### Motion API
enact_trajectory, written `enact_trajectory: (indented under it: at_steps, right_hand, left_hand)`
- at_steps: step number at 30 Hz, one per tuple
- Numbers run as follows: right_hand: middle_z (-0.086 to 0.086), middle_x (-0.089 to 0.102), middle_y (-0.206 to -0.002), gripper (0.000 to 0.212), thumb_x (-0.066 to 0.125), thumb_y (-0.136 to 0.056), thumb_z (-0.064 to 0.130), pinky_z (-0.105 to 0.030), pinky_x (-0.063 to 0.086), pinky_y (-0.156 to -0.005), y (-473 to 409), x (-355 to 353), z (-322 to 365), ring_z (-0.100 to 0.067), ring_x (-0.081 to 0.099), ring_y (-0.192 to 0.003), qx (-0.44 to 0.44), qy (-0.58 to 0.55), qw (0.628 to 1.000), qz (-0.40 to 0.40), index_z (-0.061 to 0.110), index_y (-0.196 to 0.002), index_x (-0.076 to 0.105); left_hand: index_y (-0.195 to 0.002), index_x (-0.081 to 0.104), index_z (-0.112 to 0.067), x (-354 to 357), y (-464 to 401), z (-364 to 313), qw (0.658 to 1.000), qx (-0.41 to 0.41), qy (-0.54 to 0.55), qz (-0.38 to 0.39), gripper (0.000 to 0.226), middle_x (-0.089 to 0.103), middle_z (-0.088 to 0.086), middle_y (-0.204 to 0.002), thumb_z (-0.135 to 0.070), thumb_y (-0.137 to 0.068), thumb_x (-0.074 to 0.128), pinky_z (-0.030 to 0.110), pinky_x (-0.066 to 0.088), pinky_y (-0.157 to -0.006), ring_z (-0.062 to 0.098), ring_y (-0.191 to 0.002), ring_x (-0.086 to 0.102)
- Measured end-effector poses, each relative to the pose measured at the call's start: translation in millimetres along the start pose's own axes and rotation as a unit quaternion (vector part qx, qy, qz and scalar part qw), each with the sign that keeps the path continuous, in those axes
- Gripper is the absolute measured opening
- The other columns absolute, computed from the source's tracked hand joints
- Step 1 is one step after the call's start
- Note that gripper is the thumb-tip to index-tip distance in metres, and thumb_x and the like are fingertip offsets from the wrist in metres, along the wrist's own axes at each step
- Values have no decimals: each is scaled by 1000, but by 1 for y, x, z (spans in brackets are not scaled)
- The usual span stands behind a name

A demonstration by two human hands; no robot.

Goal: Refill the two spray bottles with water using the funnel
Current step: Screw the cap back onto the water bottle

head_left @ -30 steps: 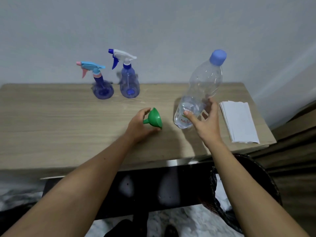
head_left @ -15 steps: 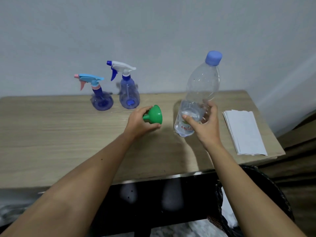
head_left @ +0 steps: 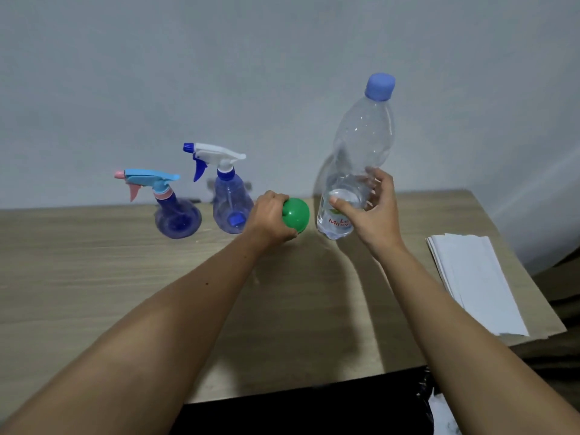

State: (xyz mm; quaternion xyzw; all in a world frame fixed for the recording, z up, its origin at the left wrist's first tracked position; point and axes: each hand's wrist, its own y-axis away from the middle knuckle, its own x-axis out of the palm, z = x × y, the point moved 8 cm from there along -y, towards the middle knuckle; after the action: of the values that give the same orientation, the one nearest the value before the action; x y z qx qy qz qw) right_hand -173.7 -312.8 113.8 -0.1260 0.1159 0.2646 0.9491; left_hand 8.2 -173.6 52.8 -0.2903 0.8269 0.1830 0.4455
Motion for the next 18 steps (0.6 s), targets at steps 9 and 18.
enact_trajectory:
  at_steps: [9,18]
  right_hand:
    - [3,62,-139,92,98,-68,32,-38,59,-102,-33,24,-8,-11,67,-121,-12,-29,1000,4,26,-144,47]
    - [0,60,-143,96,96,-74,28,-43,57,-107,-37,33,-20,-13,65,-126,-23,-58,998,31,26,-152,40]
  left_hand:
    - [-145,54,-11,9,-31,5,1000,7,-28,10,84,53,11,-137,-40,-76,91,37,43,-105,28,-128,49]
    - [-143,55,6,19,-17,11,995,39,46,-76,81,61,25,-136,-24,-78,92,40,36,-106,42,-125,53]
